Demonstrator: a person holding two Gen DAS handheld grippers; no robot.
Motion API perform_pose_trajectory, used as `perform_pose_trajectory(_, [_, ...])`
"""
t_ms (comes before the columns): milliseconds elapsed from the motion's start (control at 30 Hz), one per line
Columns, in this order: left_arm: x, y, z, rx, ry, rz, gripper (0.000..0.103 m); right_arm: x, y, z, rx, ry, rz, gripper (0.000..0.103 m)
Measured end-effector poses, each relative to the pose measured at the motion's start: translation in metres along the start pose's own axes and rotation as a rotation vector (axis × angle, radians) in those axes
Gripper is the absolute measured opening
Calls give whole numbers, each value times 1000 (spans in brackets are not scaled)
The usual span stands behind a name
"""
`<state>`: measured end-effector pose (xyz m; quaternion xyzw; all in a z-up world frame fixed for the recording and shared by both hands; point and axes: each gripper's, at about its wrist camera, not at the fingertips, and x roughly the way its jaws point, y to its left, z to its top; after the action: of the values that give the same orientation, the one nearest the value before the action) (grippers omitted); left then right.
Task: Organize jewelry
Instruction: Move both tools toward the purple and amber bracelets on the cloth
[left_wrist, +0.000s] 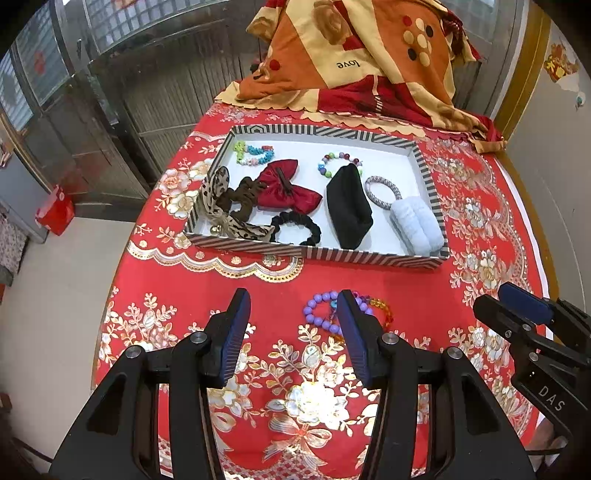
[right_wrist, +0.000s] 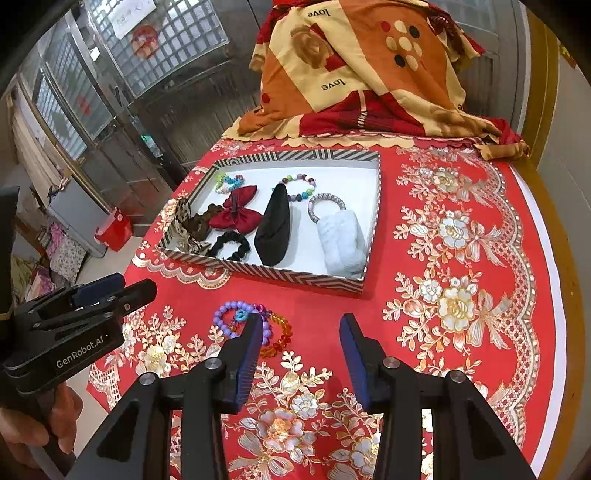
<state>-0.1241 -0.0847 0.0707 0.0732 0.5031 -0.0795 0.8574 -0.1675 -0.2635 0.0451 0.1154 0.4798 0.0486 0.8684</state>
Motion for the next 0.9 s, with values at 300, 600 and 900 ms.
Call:
perform_pose_trajectory(300, [11, 1, -2, -5, 35, -11, 48, 9, -4, -3, 6, 25, 3, 42])
perform_pose_trajectory(600, [41, 39, -2, -100, 136, -43, 48, 34, -13, -11, 16, 86, 9, 43])
perform_pose_trajectory(900, [85, 38, -14, -93, 250, -84, 48, 71, -5, -19, -11, 158, 22, 43])
